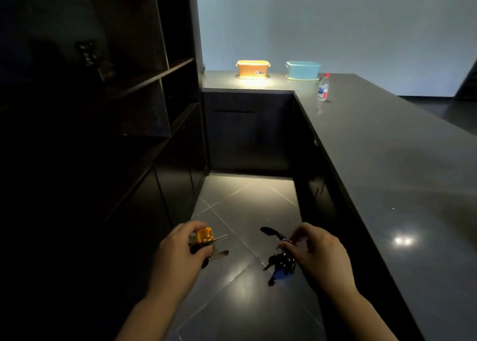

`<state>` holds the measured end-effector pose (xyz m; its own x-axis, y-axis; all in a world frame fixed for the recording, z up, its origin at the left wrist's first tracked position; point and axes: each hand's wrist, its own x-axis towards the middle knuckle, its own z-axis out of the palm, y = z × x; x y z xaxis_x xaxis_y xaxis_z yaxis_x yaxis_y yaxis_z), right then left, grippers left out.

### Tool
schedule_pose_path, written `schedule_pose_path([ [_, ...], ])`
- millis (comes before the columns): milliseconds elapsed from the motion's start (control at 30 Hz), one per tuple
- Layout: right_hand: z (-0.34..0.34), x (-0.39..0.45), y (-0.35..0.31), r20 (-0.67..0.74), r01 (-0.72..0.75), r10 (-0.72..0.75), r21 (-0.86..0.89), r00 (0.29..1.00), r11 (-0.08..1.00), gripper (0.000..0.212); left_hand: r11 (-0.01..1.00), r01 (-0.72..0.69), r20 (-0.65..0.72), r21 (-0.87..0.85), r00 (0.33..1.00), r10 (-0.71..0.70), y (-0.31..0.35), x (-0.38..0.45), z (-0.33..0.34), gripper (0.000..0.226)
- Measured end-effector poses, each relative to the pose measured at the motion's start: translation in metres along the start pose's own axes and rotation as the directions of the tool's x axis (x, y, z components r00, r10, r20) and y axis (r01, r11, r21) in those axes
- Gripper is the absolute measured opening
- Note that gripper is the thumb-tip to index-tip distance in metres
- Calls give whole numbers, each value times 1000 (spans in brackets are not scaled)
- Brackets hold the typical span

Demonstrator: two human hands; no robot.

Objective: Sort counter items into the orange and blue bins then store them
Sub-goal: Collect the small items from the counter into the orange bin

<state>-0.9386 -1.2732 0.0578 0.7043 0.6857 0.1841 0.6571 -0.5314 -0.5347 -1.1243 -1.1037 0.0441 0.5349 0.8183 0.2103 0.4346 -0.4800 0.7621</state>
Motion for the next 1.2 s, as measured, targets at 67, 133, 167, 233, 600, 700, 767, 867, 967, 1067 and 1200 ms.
schedule_pose_path([
  [67, 3, 42, 4, 4, 28, -28, -3, 1000, 1000, 21, 1000, -20, 3, -3, 1000, 20, 8, 41, 15, 41],
  [133, 3, 87, 9, 5, 52, -51, -15, 999, 999, 22, 1000, -29, 12, -10, 999, 29, 18, 85, 30, 41],
  [167, 1, 109, 12, 5, 58, -57, -16, 998, 998, 22, 999, -33, 14, -19, 999, 34, 23, 106, 37, 41],
  [233, -2, 154, 18, -4, 61, -61, -22, 998, 998, 23, 998, -45, -3, -41, 999, 45, 32, 148, 50, 41],
  [600, 43, 377, 19, 25, 84, -82, -86, 996, 993, 22, 999, -22, -25, 38, 999, 23, 3, 355, 99, 35],
  [700, 68, 436, 14, 4, 67, -67, -91, 998, 994, 21, 997, -46, 32, 59, 999, 44, -13, 424, 113, 36],
  [767, 80, 477, 9, 8, 40, -39, -102, 999, 994, 20, 995, -62, 86, 77, 995, 55, -21, 474, 120, 36],
  [867, 95, 540, -1, -4, 2, -3, -109, 1000, 994, 18, 993, -88, 131, 84, 988, 76, -25, 547, 127, 37],
  [967, 104, 596, -5, -52, -30, 25, -94, 998, 995, 17, 990, -111, 168, 86, 981, 96, -25, 614, 140, 36],
  [1067, 114, 645, 1, -57, -65, 58, -118, 997, 991, 18, 988, -128, 221, 82, 969, 107, -24, 665, 158, 35],
  [1200, 132, 720, 17, -69, -81, 73, -124, 995, 989, 21, 986, -138, 243, 91, 964, 112, -34, 734, 188, 37],
])
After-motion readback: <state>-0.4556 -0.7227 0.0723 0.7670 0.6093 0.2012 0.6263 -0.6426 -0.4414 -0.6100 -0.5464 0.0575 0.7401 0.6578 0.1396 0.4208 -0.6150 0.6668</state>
